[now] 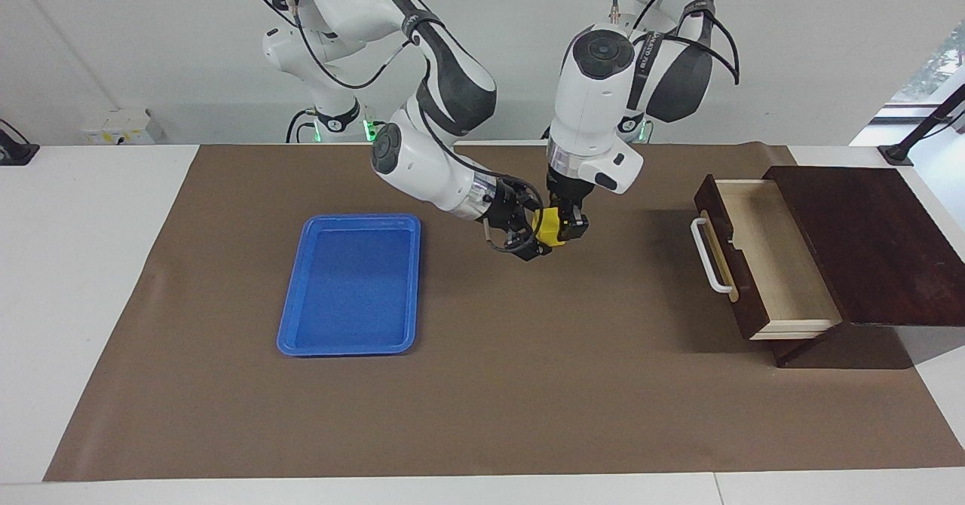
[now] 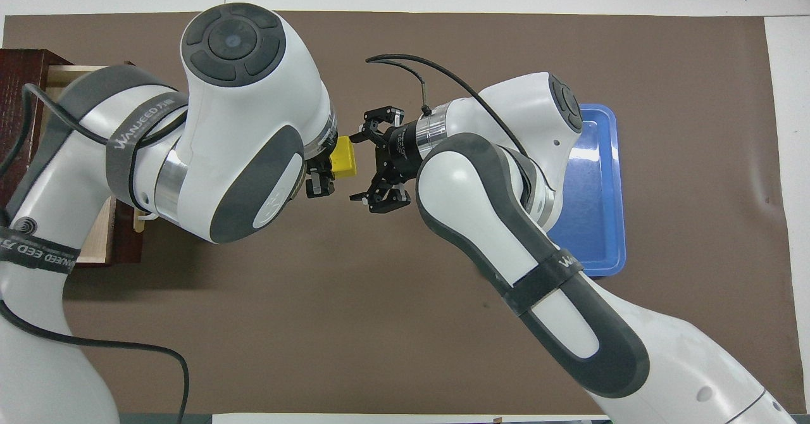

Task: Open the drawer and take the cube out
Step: 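Move the right gripper to the cube held by the left gripper, then close the right gripper on the yellow cube and open the left gripper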

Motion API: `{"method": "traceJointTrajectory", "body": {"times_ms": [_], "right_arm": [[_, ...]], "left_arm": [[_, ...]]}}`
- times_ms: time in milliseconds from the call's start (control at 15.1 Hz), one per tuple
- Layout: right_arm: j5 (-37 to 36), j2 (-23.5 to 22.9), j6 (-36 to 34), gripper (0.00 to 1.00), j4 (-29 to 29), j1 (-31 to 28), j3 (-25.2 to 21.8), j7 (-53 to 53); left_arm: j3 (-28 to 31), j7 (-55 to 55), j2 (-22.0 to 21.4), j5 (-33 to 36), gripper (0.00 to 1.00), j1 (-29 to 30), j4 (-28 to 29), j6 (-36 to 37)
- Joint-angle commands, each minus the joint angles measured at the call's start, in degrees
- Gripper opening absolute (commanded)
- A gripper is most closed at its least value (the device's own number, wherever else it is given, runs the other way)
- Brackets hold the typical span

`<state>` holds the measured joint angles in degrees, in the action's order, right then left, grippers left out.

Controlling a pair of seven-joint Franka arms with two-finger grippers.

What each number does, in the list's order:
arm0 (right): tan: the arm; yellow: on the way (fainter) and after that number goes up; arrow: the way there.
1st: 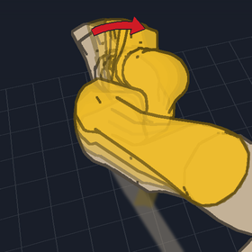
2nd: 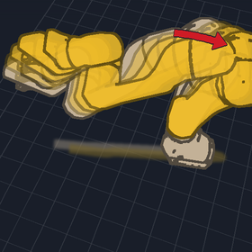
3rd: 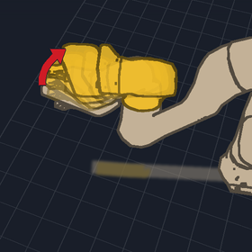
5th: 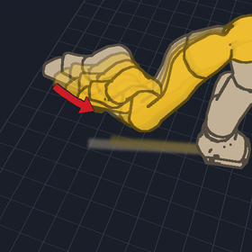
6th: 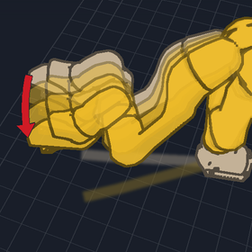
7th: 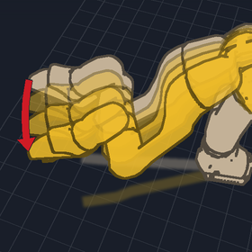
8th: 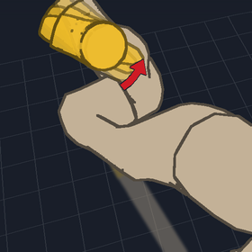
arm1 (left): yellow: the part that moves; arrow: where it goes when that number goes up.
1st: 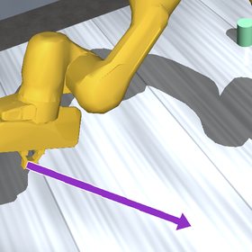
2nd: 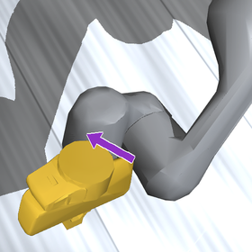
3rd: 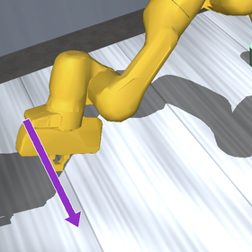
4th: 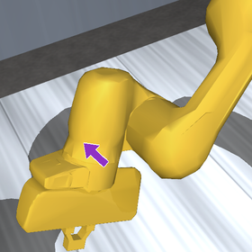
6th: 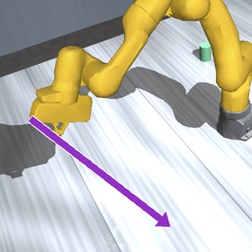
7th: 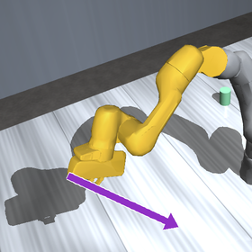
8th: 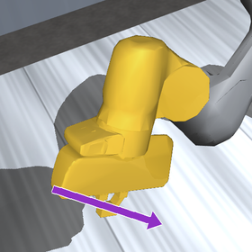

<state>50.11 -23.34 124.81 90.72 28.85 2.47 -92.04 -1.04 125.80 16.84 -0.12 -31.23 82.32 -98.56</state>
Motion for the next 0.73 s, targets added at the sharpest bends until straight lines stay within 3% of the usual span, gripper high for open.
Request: {"method": "traceJointTrajectory", "body": {"times_ms": [0, 331, 530, 596, 663], "right_arm": [[-1.8, -1.4, -0.8, 1.0, -1.9, 0.1, -0.1, -0.9], [-2.6, -1.4, -0.7, 0.99, -1.9, 0.2, -0.1, -0.9], [-3.0, -1.3, -0.8, 0.86, -1.9, 0.2, -0.1, -0.9], [-3.1, -1.3, -0.8, 0.72, -1.9, 0.2, -0.1, -0.9], [-3.3, -1.3, -0.8, 0.32, -2.0, 0.2, 0.0, -0.9]], "left_arm": [[0.6, 0.0, -0.7, -0.3, 0.0, -0.7, 1.2, -1.0], [0.5, -0.6, -0.7, -0.2, 0.0, -0.8, 1.2, -0.9], [0.5, -0.7, -0.7, -0.2, 0.0, -0.8, 1.2, -1.1], [0.5, -0.7, -0.7, -0.3, 0.0, -0.8, 1.3, -1.2], [0.5, -0.7, -0.8, -0.3, 0.0, -0.8, 1.3, -1.3]]}}
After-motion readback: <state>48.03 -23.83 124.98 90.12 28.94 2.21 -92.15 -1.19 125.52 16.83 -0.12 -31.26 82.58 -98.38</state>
